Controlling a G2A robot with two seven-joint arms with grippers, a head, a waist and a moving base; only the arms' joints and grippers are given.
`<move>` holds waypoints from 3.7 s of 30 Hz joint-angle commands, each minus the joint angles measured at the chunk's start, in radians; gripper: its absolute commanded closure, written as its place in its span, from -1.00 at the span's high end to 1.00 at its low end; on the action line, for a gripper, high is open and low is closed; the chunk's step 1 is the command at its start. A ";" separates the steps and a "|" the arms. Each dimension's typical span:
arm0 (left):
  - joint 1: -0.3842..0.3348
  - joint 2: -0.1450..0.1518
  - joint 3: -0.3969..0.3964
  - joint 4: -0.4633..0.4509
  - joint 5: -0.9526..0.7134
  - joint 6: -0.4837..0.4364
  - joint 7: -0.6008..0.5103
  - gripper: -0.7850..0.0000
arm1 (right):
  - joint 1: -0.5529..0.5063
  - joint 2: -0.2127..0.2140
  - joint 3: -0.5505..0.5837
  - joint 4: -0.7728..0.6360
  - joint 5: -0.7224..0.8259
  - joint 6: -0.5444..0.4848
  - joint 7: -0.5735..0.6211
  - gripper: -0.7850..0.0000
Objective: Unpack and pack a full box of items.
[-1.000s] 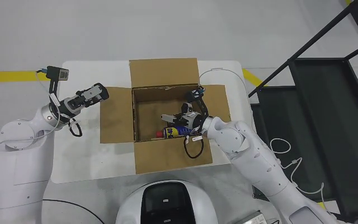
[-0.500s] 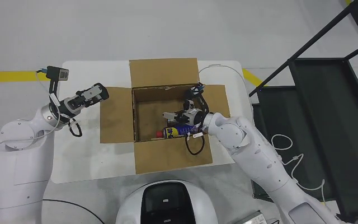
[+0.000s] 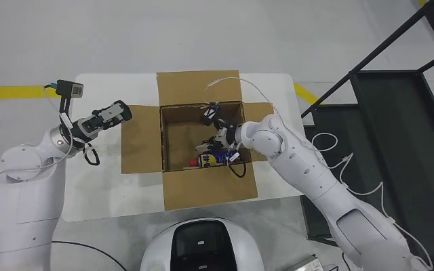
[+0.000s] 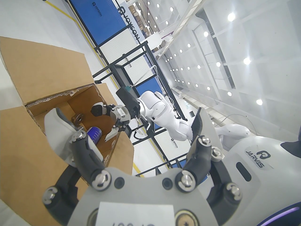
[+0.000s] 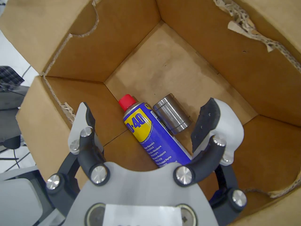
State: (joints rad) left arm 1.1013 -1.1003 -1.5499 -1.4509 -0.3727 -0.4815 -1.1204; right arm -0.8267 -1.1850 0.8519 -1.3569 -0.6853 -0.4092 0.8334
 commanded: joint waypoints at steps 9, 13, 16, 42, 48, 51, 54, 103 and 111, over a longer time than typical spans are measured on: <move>0.000 0.000 0.000 0.000 0.000 0.000 0.000 1.00 | 0.038 -0.012 -0.021 0.079 0.014 -0.003 0.003 1.00; 0.000 0.000 0.000 0.000 0.000 0.000 0.000 1.00 | 0.038 -0.012 -0.021 0.079 0.014 -0.003 0.003 1.00; 0.000 0.000 0.000 0.000 0.000 0.000 0.000 1.00 | 0.030 -0.013 -0.024 0.076 0.012 -0.009 -0.005 1.00; 0.000 0.000 0.000 0.000 0.000 0.000 0.000 1.00 | 0.339 -0.155 -0.317 0.496 -0.294 -0.365 -0.109 0.62; 0.000 0.000 0.000 0.000 0.000 0.000 0.000 1.00 | 0.360 -0.194 -0.356 0.568 -0.304 -0.379 -0.143 0.89; 0.000 0.000 0.000 0.000 0.000 0.000 0.000 1.00 | 0.367 -0.209 -0.370 0.596 -0.311 -0.380 -0.153 0.84; 0.000 0.000 0.000 0.000 0.000 0.000 0.000 1.00 | 0.375 -0.225 -0.382 0.626 -0.317 -0.386 -0.165 0.74; 0.000 0.000 0.000 0.000 0.000 0.000 0.000 1.00 | 0.428 -0.302 -0.380 0.875 -0.399 -0.540 -0.450 -1.00; 0.000 0.000 0.000 0.000 0.000 0.000 0.000 1.00 | 0.356 -0.219 -0.314 0.715 -0.472 -0.523 -0.607 -1.00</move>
State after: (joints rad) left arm 1.1013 -1.1003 -1.5499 -1.4509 -0.3727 -0.4815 -1.1204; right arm -0.4575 -1.4147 0.5271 -0.6179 -1.1541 -0.9305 0.2471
